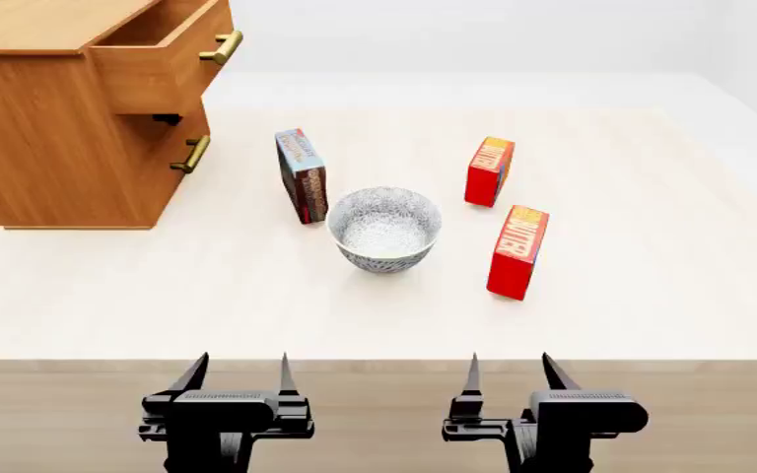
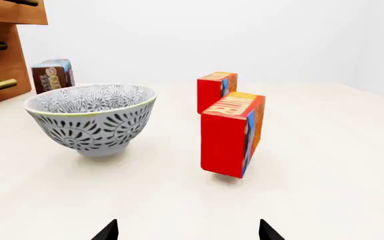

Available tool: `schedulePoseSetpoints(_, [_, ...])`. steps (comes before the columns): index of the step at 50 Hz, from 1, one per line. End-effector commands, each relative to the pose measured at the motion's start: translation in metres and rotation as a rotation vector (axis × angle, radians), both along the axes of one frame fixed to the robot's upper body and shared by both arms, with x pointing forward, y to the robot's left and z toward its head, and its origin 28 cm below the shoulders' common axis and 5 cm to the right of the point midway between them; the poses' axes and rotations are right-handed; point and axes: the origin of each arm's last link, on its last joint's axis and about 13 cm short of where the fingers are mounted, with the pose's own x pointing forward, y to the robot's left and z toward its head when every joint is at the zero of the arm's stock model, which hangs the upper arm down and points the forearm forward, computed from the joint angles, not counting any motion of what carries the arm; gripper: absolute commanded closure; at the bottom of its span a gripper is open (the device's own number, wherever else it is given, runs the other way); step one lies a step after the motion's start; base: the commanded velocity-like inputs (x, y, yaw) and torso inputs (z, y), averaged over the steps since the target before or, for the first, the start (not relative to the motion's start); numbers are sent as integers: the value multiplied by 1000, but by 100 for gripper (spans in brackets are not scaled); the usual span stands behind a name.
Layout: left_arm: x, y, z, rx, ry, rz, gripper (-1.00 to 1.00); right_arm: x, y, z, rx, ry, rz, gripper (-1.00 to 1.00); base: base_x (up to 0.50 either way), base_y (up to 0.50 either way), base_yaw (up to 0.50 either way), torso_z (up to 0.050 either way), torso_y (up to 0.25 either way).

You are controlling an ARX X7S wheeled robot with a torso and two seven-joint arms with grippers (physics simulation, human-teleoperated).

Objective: Put the butter at the front in the top drawer of the cabinet and close it.

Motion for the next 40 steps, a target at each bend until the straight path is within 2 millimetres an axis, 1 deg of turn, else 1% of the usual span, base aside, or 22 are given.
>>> schedulePoseSetpoints(1, [0, 0, 6, -9, -26, 8, -100, -1, 0, 4, -19, -16, -9, -100, 0, 0, 0, 0, 0])
schedulePoseSetpoints(4, [-3, 2, 34, -14, -161, 39, -100, -5, 0, 21, -53, -101, -20, -100, 0, 0, 0, 0, 0])
schedulePoseSetpoints(5, [-4, 3, 45, -26, -199, 48, -100, -7, 0, 29, -67, -132, -20, -100, 0, 0, 0, 0, 0])
schedulePoseSetpoints(8, [-5, 4, 73, -54, -236, 53, -100, -11, 0, 51, -83, -185, -13, -100, 0, 0, 0, 0, 0])
schedulePoseSetpoints(9, [-5, 4, 81, -66, -228, 58, -100, -12, -1, 60, -90, -193, -13, -100, 0, 0, 0, 0, 0])
schedulePoseSetpoints(13, [3, 8, 118, -117, -43, 58, -100, -12, -4, 96, -99, -180, 11, -100, 0, 0, 0, 0, 0])
schedulePoseSetpoints(19, [12, 12, 176, -53, 127, -10, -100, -4, -8, 152, -122, -110, 61, -100, 0, 0, 0, 0, 0])
schedulePoseSetpoints(20, [17, 13, 187, -27, 162, -5, -100, -1, -10, 165, -126, -97, 65, -100, 0, 0, 0, 0, 0])
schedulePoseSetpoints(21, [25, 18, 194, -9, 180, 43, -100, 1, -11, 176, -120, -81, 76, -100, 0, 0, 0, 0, 0])
schedulePoseSetpoints(23, [38, 28, 215, 36, 202, 126, -100, 6, -13, 196, -104, -53, 90, -100, 0, 0, 0, 0, 0])
schedulePoseSetpoints(25, [44, 24, 238, 70, 215, 151, -100, 13, -15, 216, -76, -32, 103, -100, 0, 0, 0, 0, 0])
schedulePoseSetpoints(26, [43, 20, 249, 89, 218, 145, -100, 20, -16, 220, -60, -21, 109, -100, 0, 0, 0, 0, 0])
schedulePoseSetpoints(27, [40, 16, 258, 100, 224, 22, -100, 26, -18, 224, -41, -7, 100, -100, 0, 0, 0, 0, 0])
schedulePoseSetpoints(28, [42, 15, 269, 118, 223, -14, -100, 34, -35, 234, -25, 7, -2, -100, 0, 0, 0, 0, 0])
schedulePoseSetpoints(29, [47, 16, 278, 128, 219, -15, -100, 41, -45, 245, -14, 20, -69, -100, 0, 0, 0, 0, 0])
schedulePoseSetpoints(31, [54, 18, 296, 126, 217, -18, -100, 46, -39, 262, -8, 32, -103, -100, 0, 0, 0, 0, 0])
schedulePoseSetpoints(33, [60, 20, 312, 126, 208, -9, -100, 42, -29, 274, 4, 41, -111, -100, 0, 0, 0, 0, 0])
schedulePoseSetpoints(35, [65, 22, 326, 114, 205, -17, -100, 33, -21, 288, 15, 51, 106, -100, 0, 0, 0, 0, 0])
schedulePoseSetpoints(40, [77, 23, 347, 120, 197, -28, -100, 41, -23, 314, 7, 57, 111, -100, 0, 0, 0, 0, 0])
